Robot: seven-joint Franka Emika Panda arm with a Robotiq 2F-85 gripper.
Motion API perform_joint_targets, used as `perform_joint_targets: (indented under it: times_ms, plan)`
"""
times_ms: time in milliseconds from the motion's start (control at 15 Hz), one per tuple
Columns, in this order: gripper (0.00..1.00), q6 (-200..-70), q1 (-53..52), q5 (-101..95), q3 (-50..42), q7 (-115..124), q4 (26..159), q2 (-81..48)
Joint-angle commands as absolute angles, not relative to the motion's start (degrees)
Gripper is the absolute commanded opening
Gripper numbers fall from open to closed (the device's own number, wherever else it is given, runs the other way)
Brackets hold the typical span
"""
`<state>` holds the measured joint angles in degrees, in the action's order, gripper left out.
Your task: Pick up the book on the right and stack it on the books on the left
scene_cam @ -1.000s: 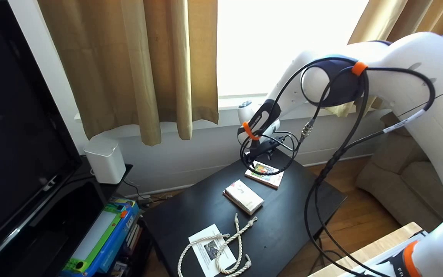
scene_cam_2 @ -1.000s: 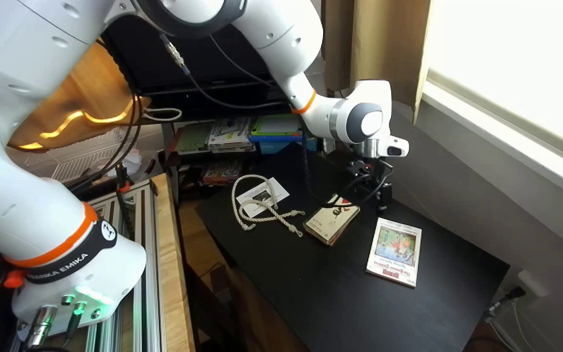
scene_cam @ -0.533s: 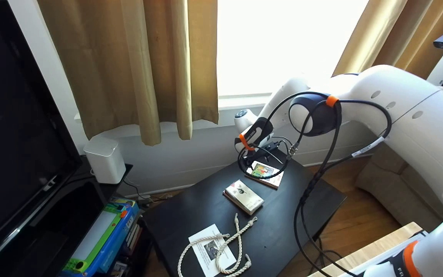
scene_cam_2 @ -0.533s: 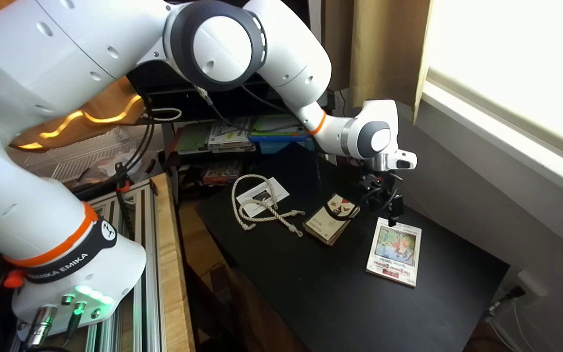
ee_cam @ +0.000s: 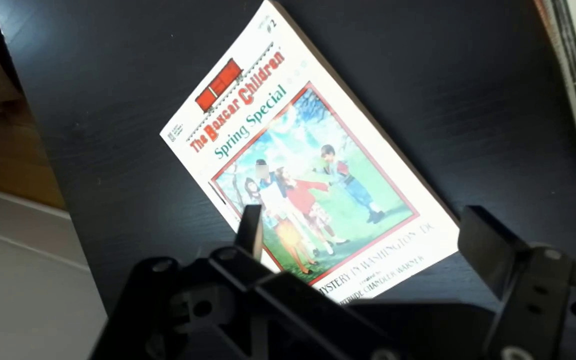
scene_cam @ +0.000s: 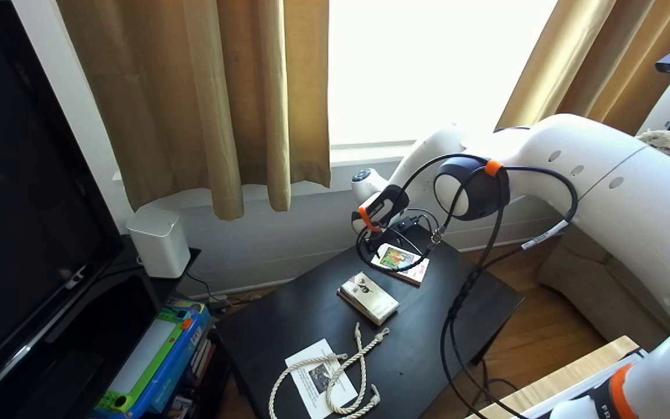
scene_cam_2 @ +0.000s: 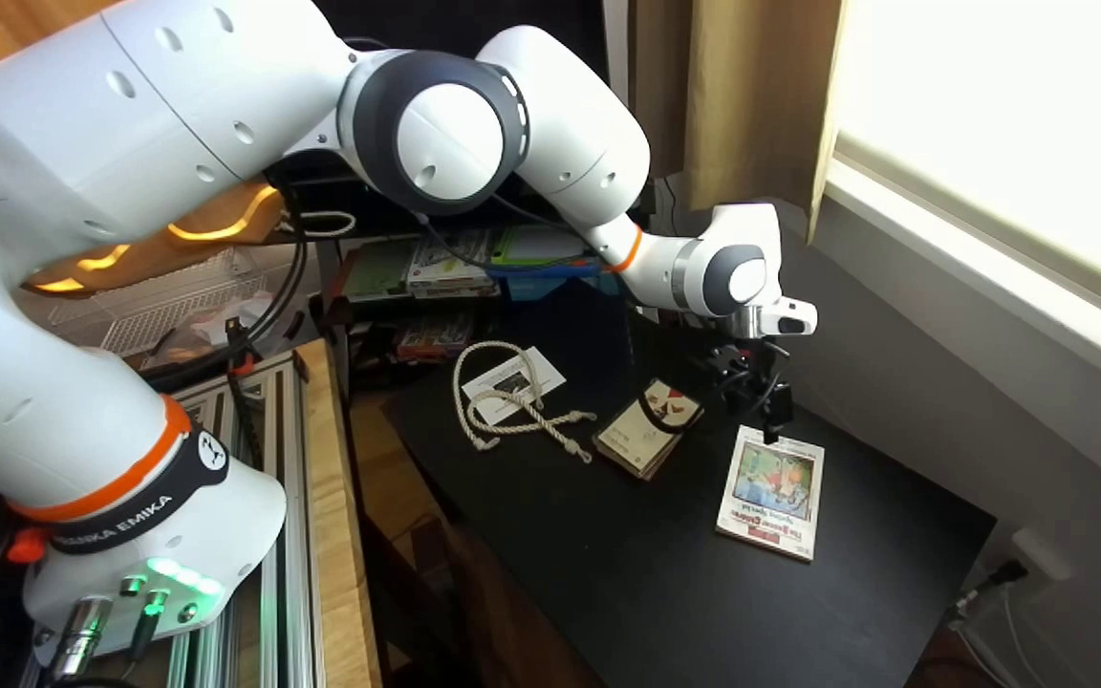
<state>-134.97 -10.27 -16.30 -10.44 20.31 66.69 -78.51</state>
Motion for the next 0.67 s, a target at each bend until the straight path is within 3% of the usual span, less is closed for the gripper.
perform_joint_targets:
  times_ms: [0, 533, 600]
  plan:
    - [1.0, -136.24, -10.11, -16.43, -10.84, 21.13, 64.21, -81.26]
    - [1.0, -140.67, -10.83, -15.96, -12.76, 19.24, 55.82, -89.28]
    - [1.0, -143.62, -11.31, -17.26, -12.71, 20.1, 62.47, -85.16]
